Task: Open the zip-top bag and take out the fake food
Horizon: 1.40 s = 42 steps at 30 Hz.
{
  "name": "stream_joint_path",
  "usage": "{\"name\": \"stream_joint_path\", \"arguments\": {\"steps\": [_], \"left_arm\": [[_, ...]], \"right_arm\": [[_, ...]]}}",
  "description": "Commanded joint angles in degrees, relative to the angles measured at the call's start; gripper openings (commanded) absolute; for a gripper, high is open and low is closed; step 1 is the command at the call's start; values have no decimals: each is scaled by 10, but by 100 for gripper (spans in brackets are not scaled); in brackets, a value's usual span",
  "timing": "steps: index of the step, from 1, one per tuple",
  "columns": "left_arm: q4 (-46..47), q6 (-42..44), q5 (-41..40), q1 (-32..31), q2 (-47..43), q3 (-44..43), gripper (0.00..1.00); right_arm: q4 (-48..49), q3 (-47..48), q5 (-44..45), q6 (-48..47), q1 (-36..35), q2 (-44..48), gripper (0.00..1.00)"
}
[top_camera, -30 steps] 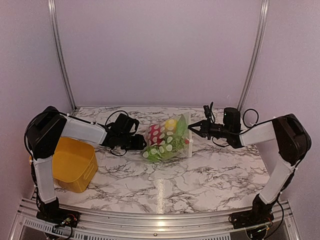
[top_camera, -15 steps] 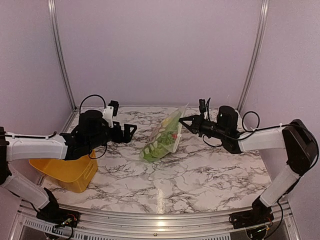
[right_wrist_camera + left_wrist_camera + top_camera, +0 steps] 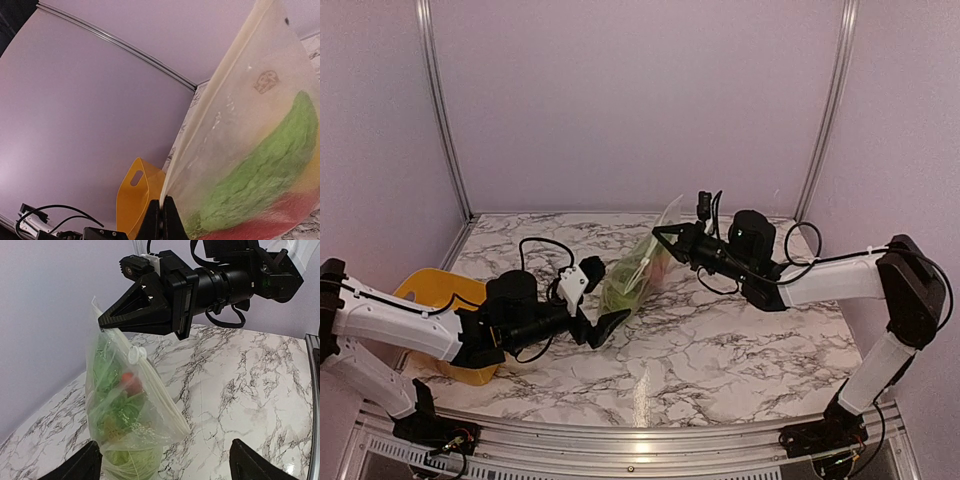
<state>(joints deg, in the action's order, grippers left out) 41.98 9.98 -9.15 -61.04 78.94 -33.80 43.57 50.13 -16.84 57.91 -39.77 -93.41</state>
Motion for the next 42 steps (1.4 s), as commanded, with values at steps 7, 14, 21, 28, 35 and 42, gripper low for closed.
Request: {"name": "stream_joint_path", "arguments": {"steps": [7, 14, 21, 28, 35, 42], "left_arm": [[50, 26, -97, -12, 50, -57, 47], [77, 20, -130, -12, 45, -47, 8], [73, 27, -144, -2, 11, -20, 0], [21, -11, 10, 72, -64, 11, 0], [-11, 10, 164, 124, -96, 12, 0], [-60, 18, 282, 168, -98, -7, 0]], "right_arm": [[46, 30, 27, 9, -21, 0, 0], [53, 27, 21, 10, -21, -2, 0], [29, 32, -14, -40, -19, 12, 16], [-115, 2, -18, -236, 12, 86, 57], [-223, 14, 13, -463, 24, 166, 76], [-337, 117, -71, -643, 33, 139, 90]]}}
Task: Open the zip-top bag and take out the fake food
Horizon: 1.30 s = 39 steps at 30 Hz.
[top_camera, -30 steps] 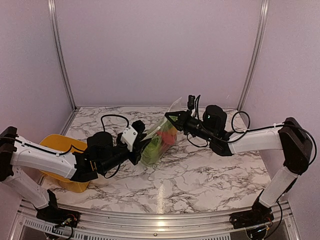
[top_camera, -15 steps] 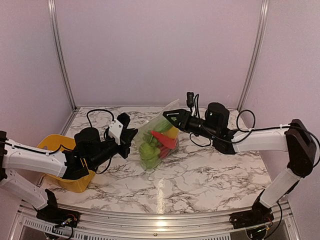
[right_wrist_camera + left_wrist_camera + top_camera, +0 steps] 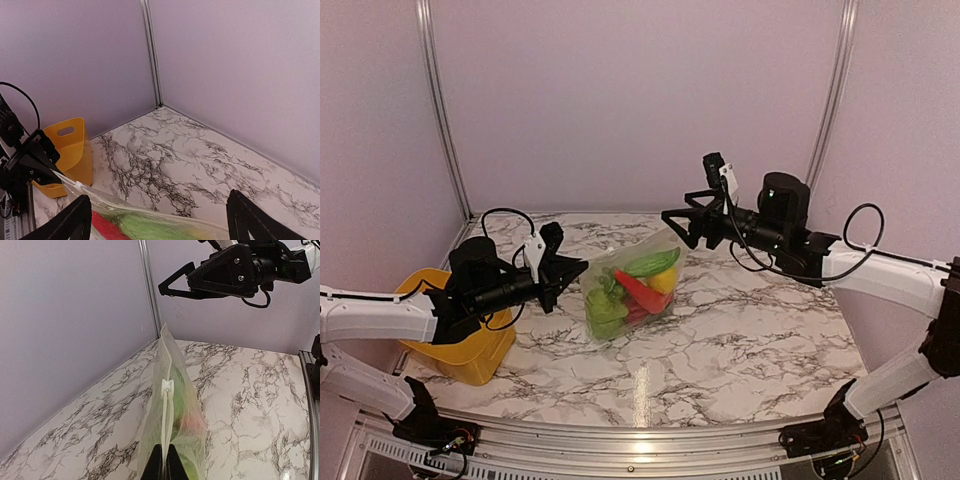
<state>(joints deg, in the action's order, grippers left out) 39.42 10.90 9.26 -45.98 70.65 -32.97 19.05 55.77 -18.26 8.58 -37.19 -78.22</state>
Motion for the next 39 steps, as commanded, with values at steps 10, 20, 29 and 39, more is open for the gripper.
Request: {"name": "stream_joint_path", "arguments": {"steps": [10, 20, 29, 39], "left_arm": [[-35, 6, 132, 33, -31, -12, 0], [19, -26, 147, 52, -20, -4, 0], [51, -55, 130, 62, -6, 1, 0], [63, -95, 82, 67, 29, -19, 0]], "right_arm": [[-295, 201, -131, -324, -24, -99, 83], [-359, 237, -133, -389, -36, -145, 65], [-408, 276, -89, -383, -37, -180, 24], [-435, 281, -84, -325, -45, -141, 0]]}}
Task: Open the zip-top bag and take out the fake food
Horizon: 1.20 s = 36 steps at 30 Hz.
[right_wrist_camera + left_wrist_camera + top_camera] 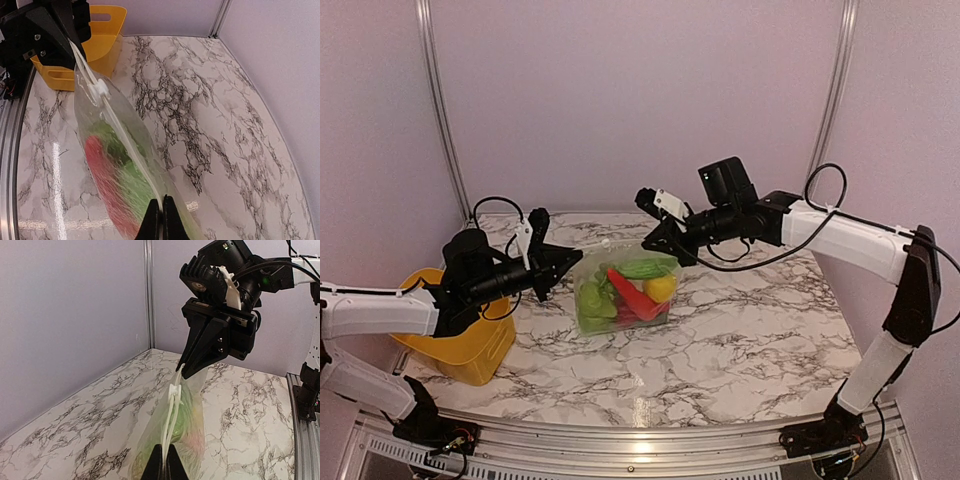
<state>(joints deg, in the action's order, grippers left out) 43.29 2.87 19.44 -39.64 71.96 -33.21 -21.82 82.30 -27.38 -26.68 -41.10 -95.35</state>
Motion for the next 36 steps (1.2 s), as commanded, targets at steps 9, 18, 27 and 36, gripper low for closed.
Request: {"name": "stream_joint_path", "arguments": {"steps": [9, 18, 27, 36], "left_arm": [[53, 22, 81, 4, 67, -24, 0], [61, 22, 87, 4, 63, -17, 0], [45, 43, 86, 4, 27, -4, 0], [36, 45, 82, 4, 23, -3, 0]], "right_arm": [[-21, -5, -20, 27, -6, 36, 33], [-18, 42, -29, 13, -32, 7, 50], [-49, 113, -21, -22, -63, -55, 43], [-58, 131, -26, -32, -64, -72, 28]]}}
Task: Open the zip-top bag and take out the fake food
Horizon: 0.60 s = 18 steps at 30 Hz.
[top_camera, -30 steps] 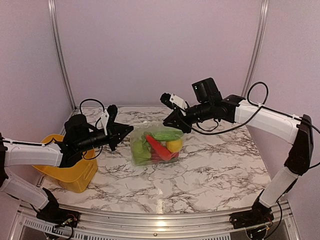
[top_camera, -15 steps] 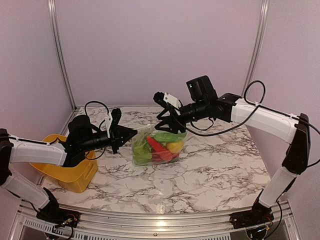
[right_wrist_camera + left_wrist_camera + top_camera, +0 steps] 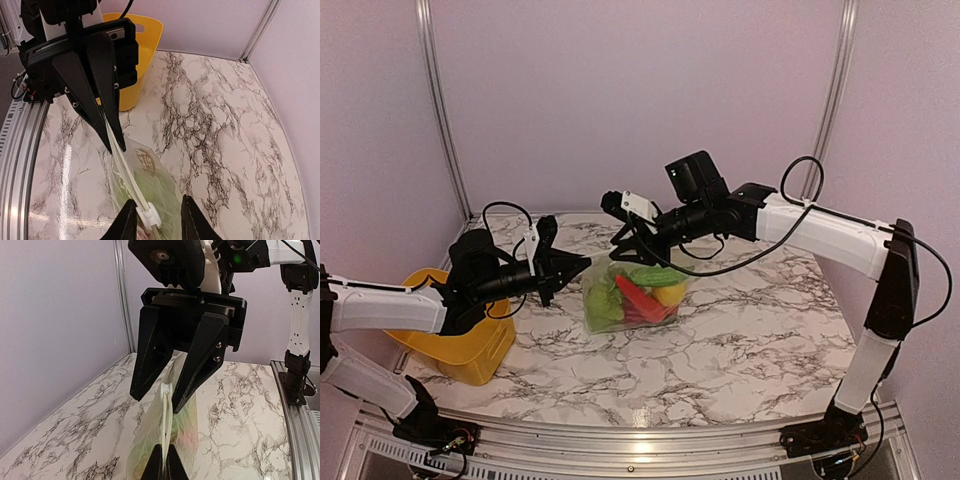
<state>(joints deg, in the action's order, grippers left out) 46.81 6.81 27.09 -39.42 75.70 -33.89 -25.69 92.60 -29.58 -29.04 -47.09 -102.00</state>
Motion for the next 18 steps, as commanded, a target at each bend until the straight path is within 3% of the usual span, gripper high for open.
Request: {"name": "stream_joint_path", "arguments": {"steps": [1, 10, 18], "left_arm": [[2, 6, 1, 1, -14, 4, 0], [20, -1, -24, 4, -16, 16, 0], [50, -29, -42, 27, -18, 26, 0]], "right_arm": [[-22, 28, -1, -9, -3, -5, 25], [-16, 11, 15, -11, -3, 13, 11], [-15, -27, 47, -12, -2, 33, 7]]}}
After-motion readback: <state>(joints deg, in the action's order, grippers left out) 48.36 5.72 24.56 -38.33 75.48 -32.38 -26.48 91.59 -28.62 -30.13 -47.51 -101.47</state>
